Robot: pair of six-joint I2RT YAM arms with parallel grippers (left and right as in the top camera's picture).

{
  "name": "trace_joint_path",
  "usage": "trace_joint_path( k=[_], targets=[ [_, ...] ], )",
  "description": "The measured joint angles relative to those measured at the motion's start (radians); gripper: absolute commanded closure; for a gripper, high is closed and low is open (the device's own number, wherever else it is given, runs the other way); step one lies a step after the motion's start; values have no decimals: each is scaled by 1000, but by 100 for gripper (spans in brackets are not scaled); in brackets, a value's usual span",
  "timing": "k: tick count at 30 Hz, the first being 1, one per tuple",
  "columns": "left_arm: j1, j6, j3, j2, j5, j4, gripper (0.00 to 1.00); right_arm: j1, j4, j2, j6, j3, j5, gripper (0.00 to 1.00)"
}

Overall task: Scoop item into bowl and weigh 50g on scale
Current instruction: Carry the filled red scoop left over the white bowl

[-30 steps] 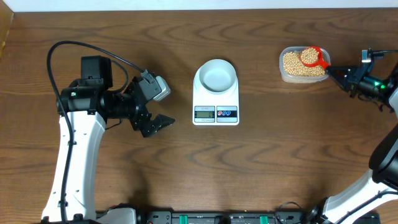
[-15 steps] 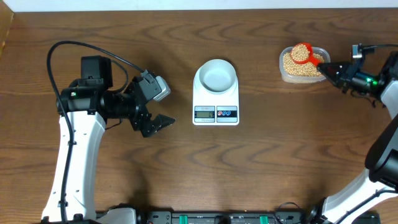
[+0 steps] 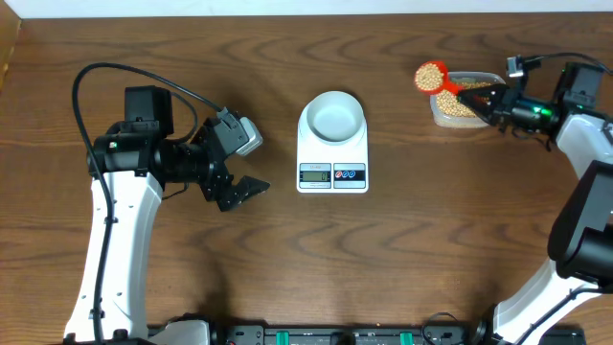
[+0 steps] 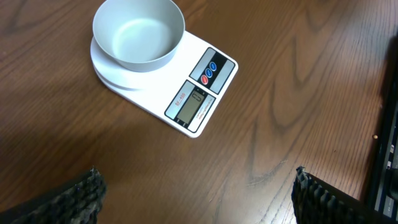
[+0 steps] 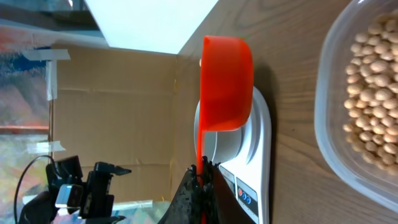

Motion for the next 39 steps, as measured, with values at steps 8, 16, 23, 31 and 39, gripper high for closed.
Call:
trace_joint_path(
  k=[8,16,23,31,39],
  targets=[
    [0,0,0,0,0,0,3,69,47,0,52,0,-4,99],
    [0,0,0,0,0,0,2,148,99,0,87,0,-7,99],
    [0,0,0,0,0,0,2,227,168,0,130,-1,-9,99],
    [0,0,0,0,0,0,2,288,168,0,117,-1,2,99],
    [0,0,0,0,0,0,2,325,167,0,-17,-1,10,99]
  ],
)
